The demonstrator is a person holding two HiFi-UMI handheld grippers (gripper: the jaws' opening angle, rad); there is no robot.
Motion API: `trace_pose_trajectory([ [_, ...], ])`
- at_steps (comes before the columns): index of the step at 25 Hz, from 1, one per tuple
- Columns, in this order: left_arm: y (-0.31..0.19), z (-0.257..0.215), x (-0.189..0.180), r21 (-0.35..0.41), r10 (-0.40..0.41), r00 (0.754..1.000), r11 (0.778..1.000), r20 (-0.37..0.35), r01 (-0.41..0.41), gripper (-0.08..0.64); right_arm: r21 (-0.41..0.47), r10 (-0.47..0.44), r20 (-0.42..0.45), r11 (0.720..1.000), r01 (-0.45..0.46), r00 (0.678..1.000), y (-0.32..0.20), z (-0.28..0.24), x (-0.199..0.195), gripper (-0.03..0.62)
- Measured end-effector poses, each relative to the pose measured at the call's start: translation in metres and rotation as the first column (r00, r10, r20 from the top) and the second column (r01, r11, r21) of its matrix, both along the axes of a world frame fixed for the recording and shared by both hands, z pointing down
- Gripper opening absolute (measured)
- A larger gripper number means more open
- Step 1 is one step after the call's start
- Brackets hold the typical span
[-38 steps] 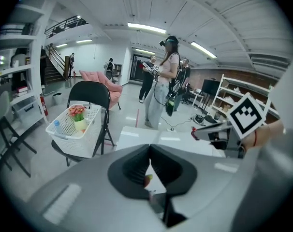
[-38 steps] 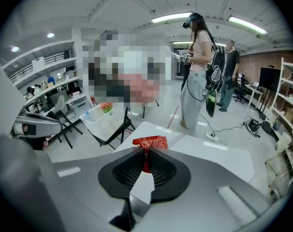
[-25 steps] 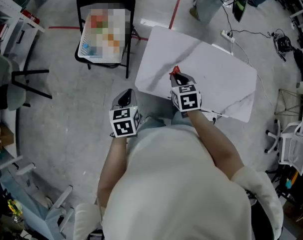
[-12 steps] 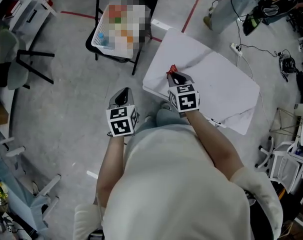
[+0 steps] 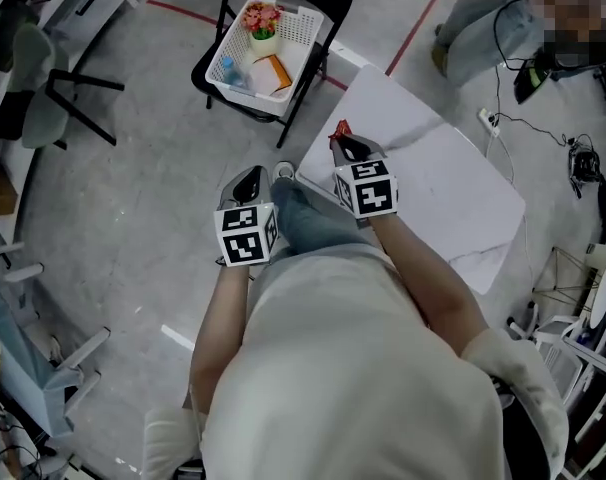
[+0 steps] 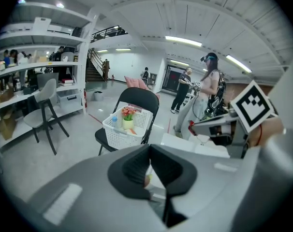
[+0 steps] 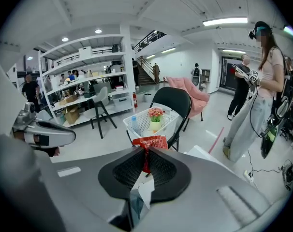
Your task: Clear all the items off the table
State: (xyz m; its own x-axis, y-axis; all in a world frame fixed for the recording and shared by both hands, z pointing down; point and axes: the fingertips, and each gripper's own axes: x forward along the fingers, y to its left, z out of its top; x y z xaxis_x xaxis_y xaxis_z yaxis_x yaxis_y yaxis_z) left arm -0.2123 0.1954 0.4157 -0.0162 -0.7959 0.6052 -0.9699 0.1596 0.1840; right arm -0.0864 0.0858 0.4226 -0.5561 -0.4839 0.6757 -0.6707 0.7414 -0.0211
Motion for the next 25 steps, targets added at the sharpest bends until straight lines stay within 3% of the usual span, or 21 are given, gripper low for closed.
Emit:
trace_pose_trajectory([
  [10, -0.038, -0.002, -0.055, -0.021, -0.067, 0.998, 0.998, -0.006, 0.067, 0.009, -0.021, -0.070, 0.041, 0.997, 0.071, 0.997, -0.045, -0.003, -0.077, 0.028],
  [25, -0.117, -0.006, -0.107, -0.031, -0.049, 0.999, 0.998, -0.025, 0.048, 0.009, -0.062, -0.075, 0.028, 0.995, 0.076, 0.997, -0.116, 0.004, -0.139, 0.028],
])
